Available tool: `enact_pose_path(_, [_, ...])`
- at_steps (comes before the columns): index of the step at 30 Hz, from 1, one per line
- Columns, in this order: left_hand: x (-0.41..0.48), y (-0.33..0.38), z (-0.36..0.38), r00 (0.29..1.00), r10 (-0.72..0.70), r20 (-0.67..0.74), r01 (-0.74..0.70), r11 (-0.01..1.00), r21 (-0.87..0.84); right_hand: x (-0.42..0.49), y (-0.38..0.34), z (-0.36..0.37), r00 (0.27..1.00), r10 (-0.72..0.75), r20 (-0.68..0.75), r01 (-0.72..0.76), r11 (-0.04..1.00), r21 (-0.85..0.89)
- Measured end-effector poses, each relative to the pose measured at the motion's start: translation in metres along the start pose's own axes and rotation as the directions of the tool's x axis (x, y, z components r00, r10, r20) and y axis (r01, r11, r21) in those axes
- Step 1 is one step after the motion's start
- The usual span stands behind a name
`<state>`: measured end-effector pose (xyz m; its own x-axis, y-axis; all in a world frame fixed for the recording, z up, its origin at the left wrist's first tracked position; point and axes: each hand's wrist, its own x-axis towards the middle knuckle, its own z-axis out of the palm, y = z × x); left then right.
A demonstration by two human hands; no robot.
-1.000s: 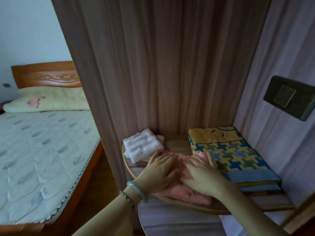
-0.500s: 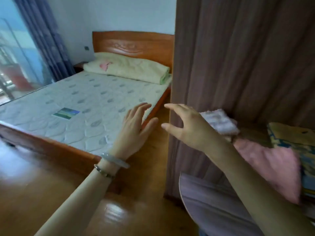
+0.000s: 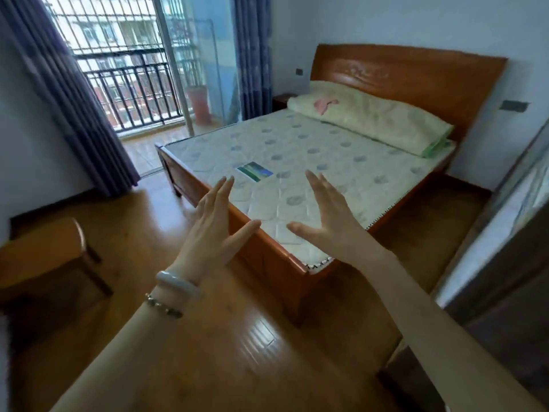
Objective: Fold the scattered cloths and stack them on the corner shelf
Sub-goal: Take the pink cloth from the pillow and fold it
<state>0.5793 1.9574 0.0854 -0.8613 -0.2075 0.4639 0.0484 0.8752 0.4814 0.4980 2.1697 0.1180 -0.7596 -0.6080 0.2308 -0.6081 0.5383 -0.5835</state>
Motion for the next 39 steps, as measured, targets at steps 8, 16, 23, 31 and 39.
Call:
enact_pose_path(8, [0.037,-0.080,-0.034,0.989,-0.137,-0.057,0.104,0.912,-0.397,0.100,-0.027,0.052,0.996,-0.083,-0.040,0.091,0.959,0.269])
enact_pose_path(16, [0.123,-0.197,-0.044,0.991,-0.134,0.004,0.124,0.908,-0.401,0.247,-0.038,0.110,0.991,-0.115,-0.066,0.132,0.920,0.368])
enact_pose_path(23, [0.230,-0.299,-0.069,0.976,-0.217,-0.016,0.197,0.914,-0.353,0.400,-0.052,0.161,0.991,-0.113,-0.070,0.133,0.871,0.473])
enact_pose_path(31, [0.293,-0.426,-0.104,0.937,-0.322,-0.134,0.251,0.889,-0.383,0.558,-0.099,0.251,0.973,-0.225,0.046,0.165,0.823,0.543])
enact_pose_path(39, [0.374,-0.601,-0.157,0.930,-0.345,-0.129,0.284,0.894,-0.348,0.715,-0.146,0.364,0.965,-0.251,0.077,0.164,0.807,0.568])
